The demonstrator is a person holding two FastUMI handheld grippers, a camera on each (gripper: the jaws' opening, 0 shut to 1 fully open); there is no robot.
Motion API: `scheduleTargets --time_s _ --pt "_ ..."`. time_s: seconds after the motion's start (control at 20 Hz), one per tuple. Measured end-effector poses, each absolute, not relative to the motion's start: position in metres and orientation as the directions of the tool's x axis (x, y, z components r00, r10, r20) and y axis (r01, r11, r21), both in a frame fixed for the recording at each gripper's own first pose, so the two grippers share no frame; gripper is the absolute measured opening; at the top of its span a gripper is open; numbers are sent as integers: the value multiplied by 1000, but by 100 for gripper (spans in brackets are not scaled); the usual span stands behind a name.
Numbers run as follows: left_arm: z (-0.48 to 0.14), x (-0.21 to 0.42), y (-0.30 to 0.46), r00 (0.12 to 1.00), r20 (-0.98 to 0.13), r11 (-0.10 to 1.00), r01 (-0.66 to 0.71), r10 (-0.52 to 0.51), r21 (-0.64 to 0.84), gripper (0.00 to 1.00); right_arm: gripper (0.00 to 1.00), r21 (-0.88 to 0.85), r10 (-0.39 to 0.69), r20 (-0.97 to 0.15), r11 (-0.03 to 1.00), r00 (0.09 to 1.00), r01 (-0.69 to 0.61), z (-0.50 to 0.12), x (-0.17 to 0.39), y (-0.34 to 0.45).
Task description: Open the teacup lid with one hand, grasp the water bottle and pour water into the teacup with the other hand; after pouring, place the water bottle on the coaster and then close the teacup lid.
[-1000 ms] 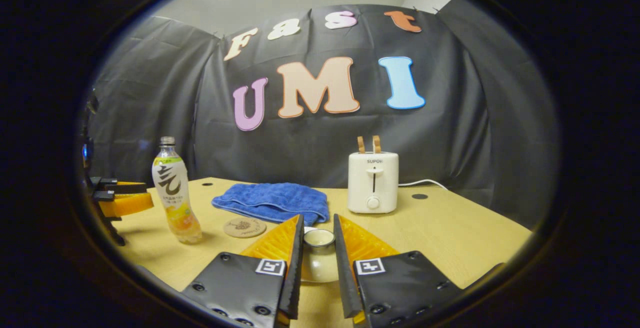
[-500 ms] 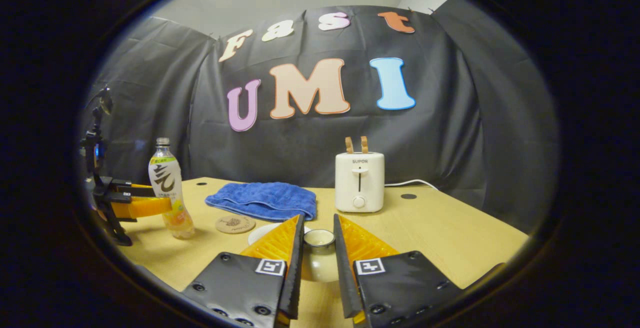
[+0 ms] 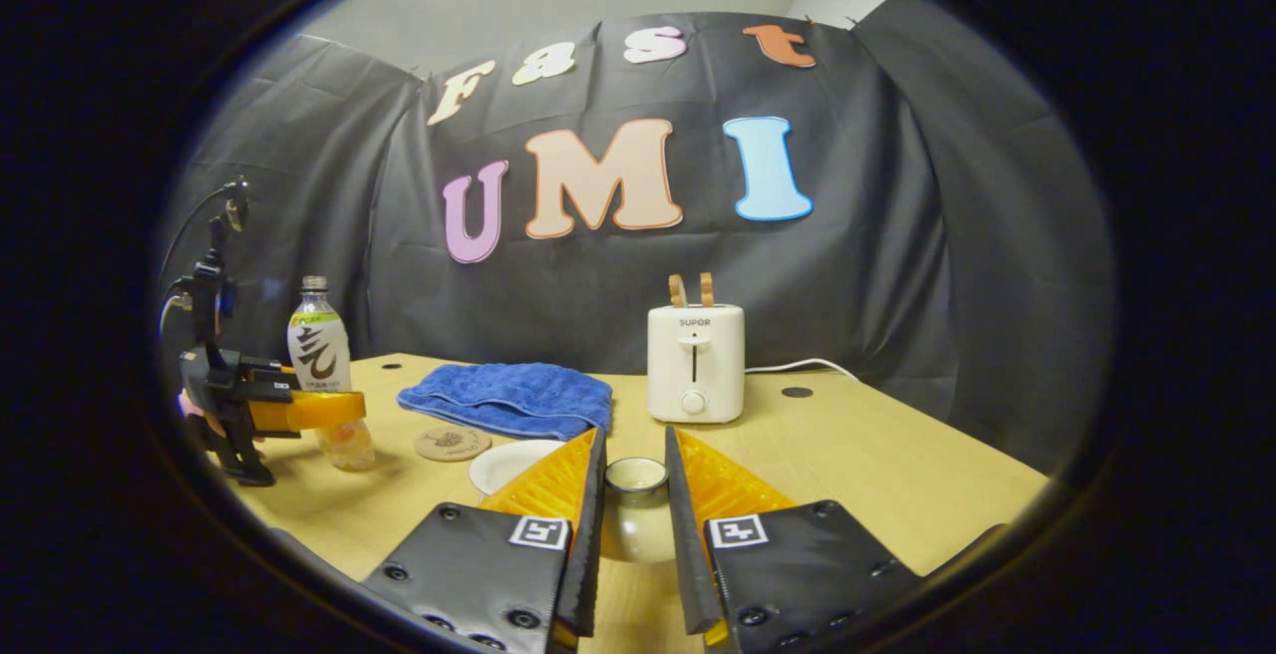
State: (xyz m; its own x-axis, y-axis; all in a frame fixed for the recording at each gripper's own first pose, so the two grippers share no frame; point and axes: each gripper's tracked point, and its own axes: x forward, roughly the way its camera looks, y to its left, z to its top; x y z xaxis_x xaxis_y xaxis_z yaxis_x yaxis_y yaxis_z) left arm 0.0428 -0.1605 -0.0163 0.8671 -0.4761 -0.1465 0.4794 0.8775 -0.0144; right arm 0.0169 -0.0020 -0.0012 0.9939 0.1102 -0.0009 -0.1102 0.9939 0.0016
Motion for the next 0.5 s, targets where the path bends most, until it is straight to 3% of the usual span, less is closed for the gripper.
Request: scheduleTargets --time_s 0.15,0.25,0.5 --pt "-20 48 -161 871 -163 882 471 -464 5 80 38 1 106 -1 994 994 -106 0 17 -5" --pt "-22 49 -163 873 -177 886 464 -454 15 68 37 1 103 -1 995 995 -103 0 17 -7" --pt "-24 51 -172 881 -204 886 452 -426 101 59 38 0 74 0 997 997 -74 0 15 -18"
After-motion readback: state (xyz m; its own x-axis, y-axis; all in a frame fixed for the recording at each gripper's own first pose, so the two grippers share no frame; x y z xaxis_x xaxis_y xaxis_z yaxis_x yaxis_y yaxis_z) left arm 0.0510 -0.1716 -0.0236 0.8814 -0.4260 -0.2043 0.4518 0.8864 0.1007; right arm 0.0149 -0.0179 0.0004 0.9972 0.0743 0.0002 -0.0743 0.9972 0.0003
